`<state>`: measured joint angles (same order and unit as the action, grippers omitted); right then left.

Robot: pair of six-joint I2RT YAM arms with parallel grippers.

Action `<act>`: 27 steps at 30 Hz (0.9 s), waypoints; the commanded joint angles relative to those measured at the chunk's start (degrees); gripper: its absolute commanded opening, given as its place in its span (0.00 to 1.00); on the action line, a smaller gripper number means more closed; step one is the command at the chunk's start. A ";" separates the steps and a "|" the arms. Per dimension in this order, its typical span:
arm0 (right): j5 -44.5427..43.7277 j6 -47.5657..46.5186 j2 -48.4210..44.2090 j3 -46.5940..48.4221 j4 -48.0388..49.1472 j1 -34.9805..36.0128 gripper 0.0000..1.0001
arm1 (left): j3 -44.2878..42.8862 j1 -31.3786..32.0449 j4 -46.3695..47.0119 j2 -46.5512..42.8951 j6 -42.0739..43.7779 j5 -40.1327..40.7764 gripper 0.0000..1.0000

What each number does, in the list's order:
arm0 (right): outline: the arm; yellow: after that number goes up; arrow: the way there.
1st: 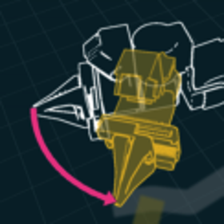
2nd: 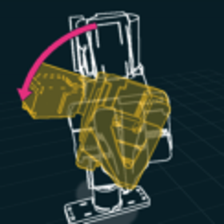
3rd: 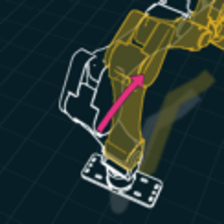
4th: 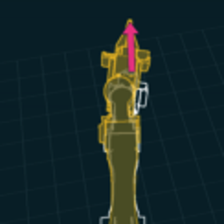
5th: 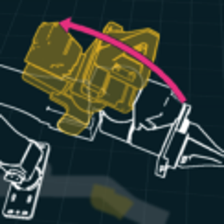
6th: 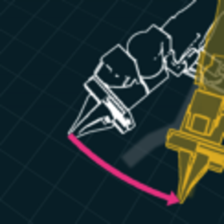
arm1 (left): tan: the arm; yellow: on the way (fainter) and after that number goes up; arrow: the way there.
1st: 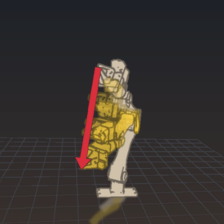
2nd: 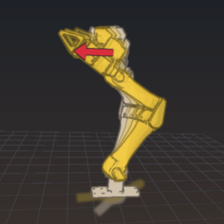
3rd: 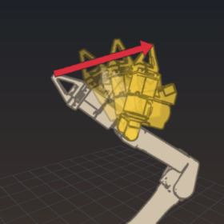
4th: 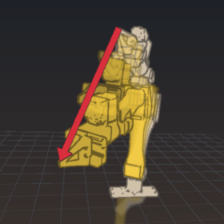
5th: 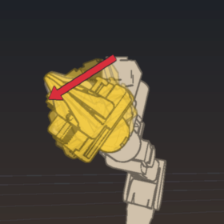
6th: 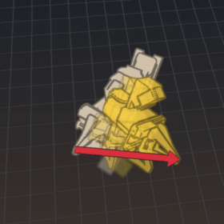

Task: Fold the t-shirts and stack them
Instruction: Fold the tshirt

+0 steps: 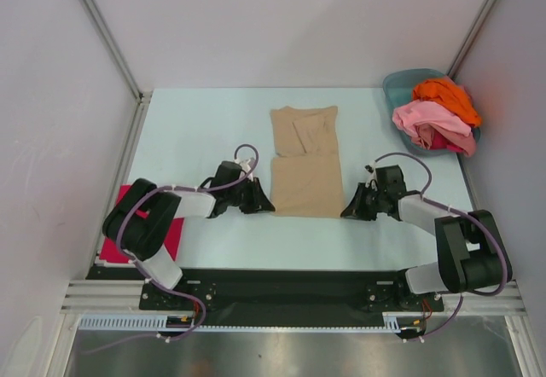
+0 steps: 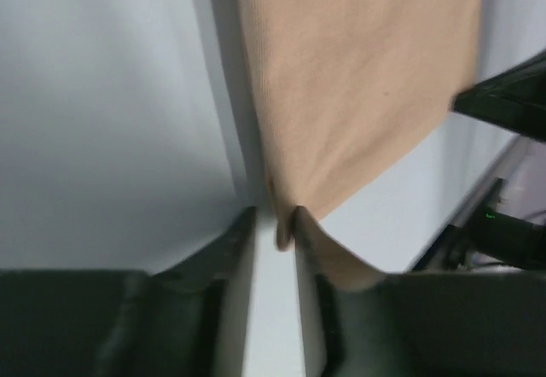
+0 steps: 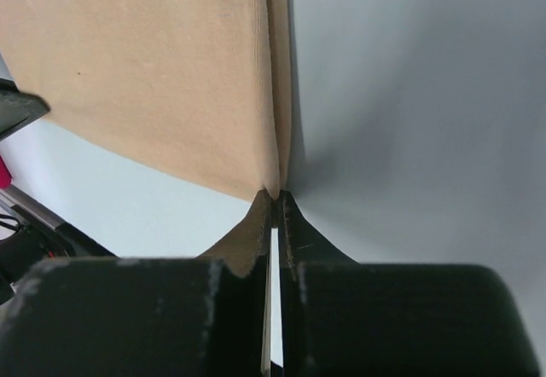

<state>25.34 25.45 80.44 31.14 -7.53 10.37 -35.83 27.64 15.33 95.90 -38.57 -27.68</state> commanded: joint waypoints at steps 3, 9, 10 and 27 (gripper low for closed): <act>-3.89 -0.57 -3.98 -1.08 -5.47 0.44 0.27 | 1.29 0.05 -8.47 -6.77 4.72 3.51 0.46; -9.25 -4.88 -0.30 10.22 -6.80 0.09 0.54 | -6.51 -0.48 -11.28 -7.40 7.62 5.88 0.61; -9.78 -5.84 1.45 12.00 -6.62 -0.26 0.54 | -9.84 -1.00 -11.38 -6.26 8.06 6.23 0.61; -7.24 -6.82 26.60 37.24 -2.66 -0.62 0.40 | -29.73 -6.90 -7.33 18.00 4.56 1.94 0.55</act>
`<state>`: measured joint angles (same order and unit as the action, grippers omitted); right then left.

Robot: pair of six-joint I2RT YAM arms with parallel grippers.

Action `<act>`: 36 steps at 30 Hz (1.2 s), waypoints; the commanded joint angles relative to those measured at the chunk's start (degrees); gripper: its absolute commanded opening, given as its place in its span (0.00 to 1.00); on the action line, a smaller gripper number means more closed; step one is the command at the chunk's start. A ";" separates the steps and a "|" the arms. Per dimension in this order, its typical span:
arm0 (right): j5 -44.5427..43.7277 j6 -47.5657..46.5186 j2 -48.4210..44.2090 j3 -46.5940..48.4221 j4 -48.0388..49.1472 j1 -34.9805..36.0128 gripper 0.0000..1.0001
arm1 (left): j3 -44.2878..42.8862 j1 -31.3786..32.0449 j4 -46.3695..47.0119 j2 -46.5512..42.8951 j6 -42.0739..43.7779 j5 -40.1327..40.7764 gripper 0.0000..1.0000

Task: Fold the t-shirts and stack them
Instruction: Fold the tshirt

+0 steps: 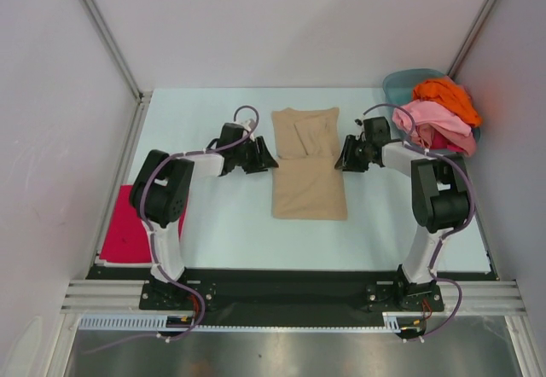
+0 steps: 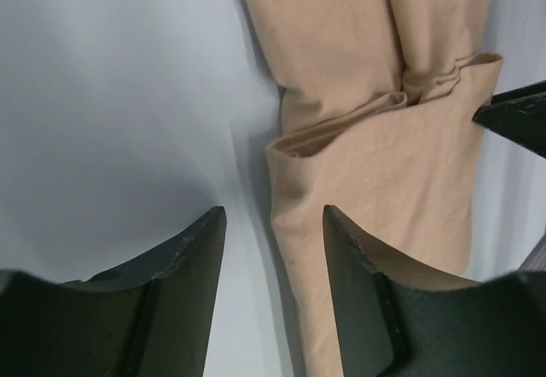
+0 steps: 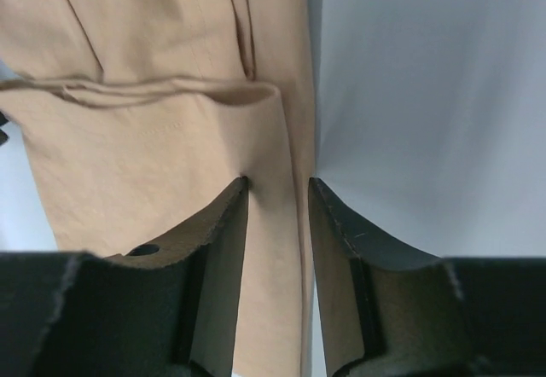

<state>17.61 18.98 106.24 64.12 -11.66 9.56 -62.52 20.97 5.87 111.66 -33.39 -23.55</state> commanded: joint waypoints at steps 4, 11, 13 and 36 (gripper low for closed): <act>0.15 -0.53 3.01 6.72 1.11 -0.25 0.35 | -5.59 -0.23 3.27 5.41 -2.56 -3.87 0.53; -0.64 -0.79 6.61 8.13 0.50 -0.60 0.12 | -8.14 -0.32 0.20 8.49 -1.51 0.24 0.27; -2.75 -0.79 7.75 8.04 0.15 -0.77 0.11 | -9.02 -0.32 -2.52 9.19 -0.81 1.75 0.20; -6.20 4.38 -21.11 -9.25 -6.81 0.64 0.79 | 18.54 6.97 1.84 -27.85 -4.74 6.50 0.58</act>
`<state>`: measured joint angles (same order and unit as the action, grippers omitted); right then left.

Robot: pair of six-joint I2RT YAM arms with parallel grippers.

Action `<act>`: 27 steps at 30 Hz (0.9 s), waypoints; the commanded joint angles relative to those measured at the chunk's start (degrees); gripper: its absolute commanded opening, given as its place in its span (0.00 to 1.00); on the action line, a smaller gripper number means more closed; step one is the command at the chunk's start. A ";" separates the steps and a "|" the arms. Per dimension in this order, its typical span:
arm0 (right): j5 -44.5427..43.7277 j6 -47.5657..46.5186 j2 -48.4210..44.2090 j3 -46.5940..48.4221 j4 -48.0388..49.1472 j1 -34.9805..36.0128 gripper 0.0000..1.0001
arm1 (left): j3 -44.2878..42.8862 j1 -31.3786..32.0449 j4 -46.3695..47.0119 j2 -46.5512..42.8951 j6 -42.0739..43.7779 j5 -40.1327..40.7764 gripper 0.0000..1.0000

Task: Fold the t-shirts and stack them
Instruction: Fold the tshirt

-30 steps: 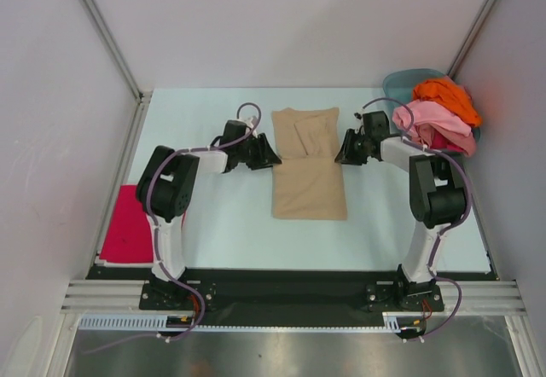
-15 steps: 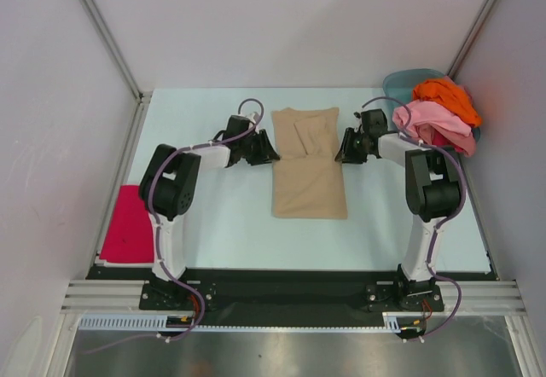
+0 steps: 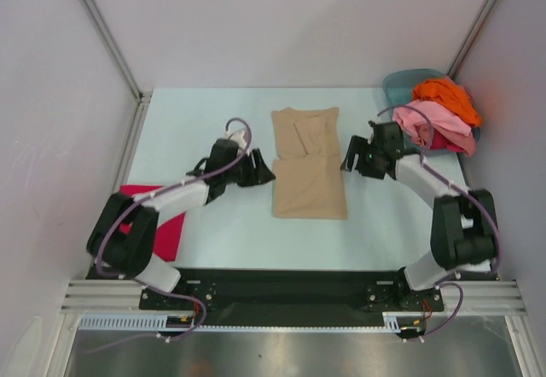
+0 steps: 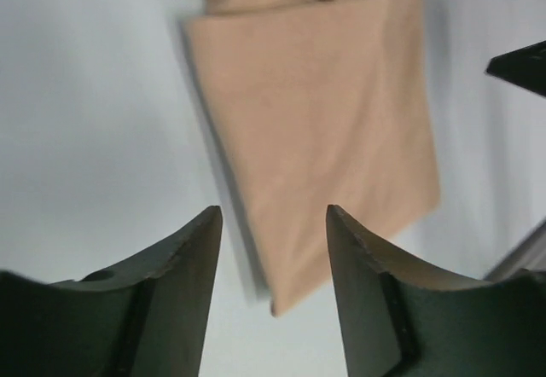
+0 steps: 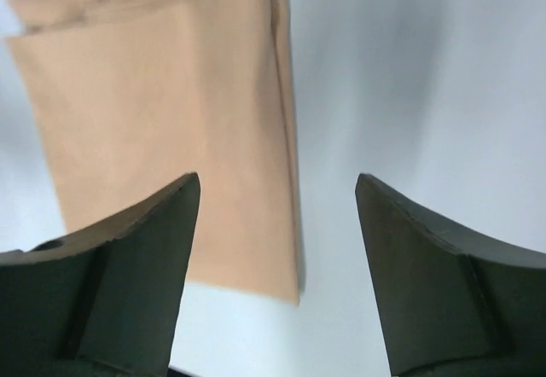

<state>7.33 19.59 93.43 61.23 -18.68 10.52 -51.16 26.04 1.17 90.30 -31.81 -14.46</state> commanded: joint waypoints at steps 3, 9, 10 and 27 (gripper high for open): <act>7.68 11.14 -17.88 -17.44 2.76 -1.73 0.79 | 21.41 4.27 17.95 -15.12 -18.78 0.47 0.69; 4.04 27.76 -39.87 -40.26 13.73 1.41 0.77 | 43.85 13.83 41.27 -20.17 -42.97 13.56 0.72; 2.44 31.43 -43.03 -41.88 13.84 2.12 0.76 | 44.30 14.90 41.46 -19.30 -44.29 16.80 0.72; -9.79 56.94 -41.23 -53.06 23.51 10.21 0.63 | 43.59 24.85 66.14 10.58 -73.30 27.55 0.50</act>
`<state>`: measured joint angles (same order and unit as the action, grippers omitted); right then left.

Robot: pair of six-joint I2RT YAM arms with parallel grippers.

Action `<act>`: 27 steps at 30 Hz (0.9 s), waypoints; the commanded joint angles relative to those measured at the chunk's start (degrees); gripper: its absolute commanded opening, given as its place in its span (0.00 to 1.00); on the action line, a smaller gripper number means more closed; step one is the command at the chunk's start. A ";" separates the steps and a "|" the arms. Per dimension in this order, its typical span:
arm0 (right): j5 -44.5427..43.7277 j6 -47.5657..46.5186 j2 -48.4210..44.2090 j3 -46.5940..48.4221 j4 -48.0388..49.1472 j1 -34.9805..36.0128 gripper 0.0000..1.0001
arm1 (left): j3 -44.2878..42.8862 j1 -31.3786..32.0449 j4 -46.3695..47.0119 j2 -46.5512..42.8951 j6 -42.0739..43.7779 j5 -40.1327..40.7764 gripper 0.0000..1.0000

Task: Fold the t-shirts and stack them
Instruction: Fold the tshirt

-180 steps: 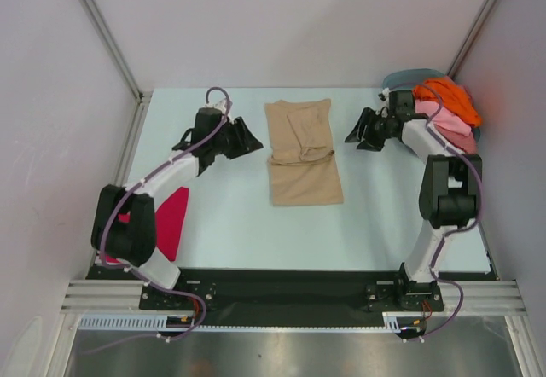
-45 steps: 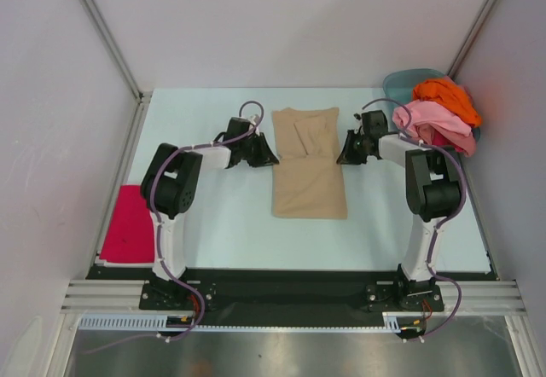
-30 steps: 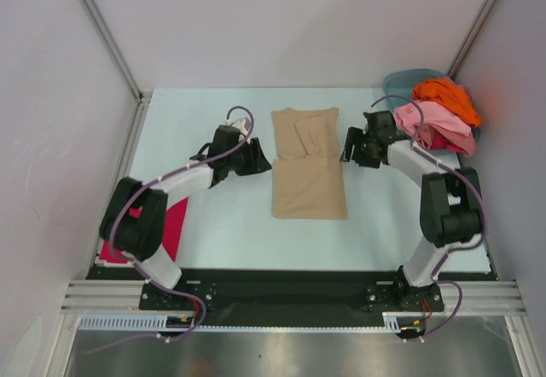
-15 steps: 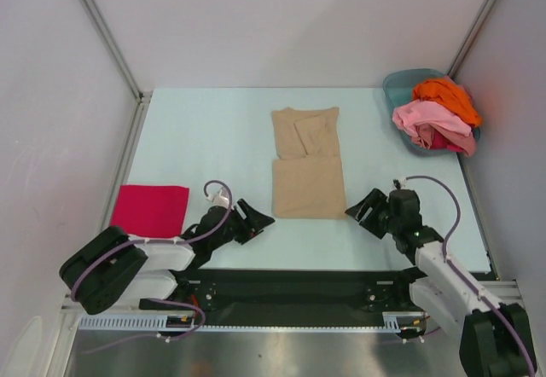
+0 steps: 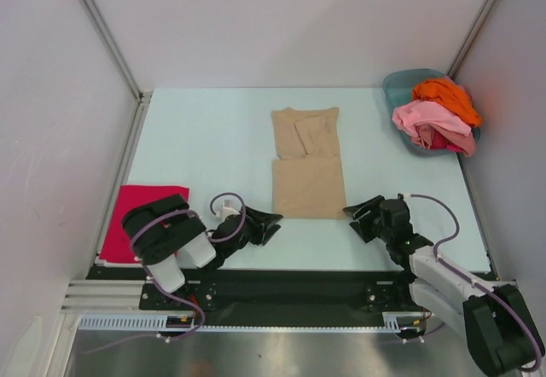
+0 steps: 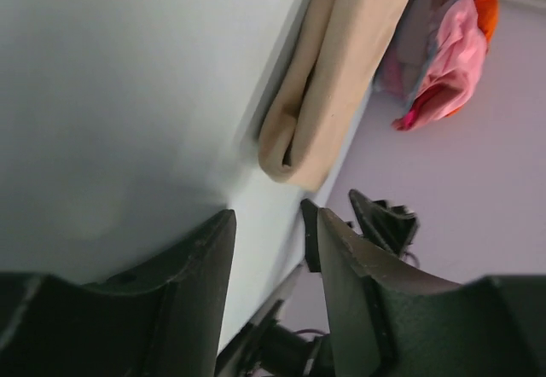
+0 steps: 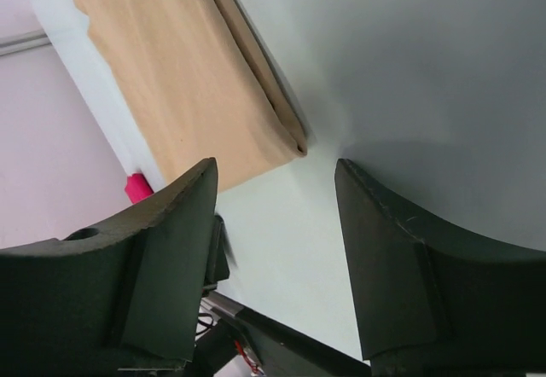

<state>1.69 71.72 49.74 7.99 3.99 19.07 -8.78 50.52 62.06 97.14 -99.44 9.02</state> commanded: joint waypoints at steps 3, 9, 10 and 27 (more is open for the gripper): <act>-6.87 7.45 3.44 -0.17 -0.20 4.04 0.60 | 2.18 0.37 6.40 6.04 -7.61 5.04 0.49; -9.43 7.73 3.26 -0.08 -0.92 5.36 0.60 | 2.18 0.28 8.86 9.29 -8.58 5.57 0.47; -9.25 7.29 3.35 0.18 -0.91 5.28 0.59 | 2.10 0.10 9.13 9.73 -8.58 5.75 0.47; -8.28 9.93 10.29 0.54 2.08 5.54 0.53 | -1.41 -2.89 2.89 8.85 -5.07 5.14 0.39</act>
<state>-4.10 81.54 57.65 8.91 10.07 24.27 -9.10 48.23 71.57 105.45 -104.29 13.39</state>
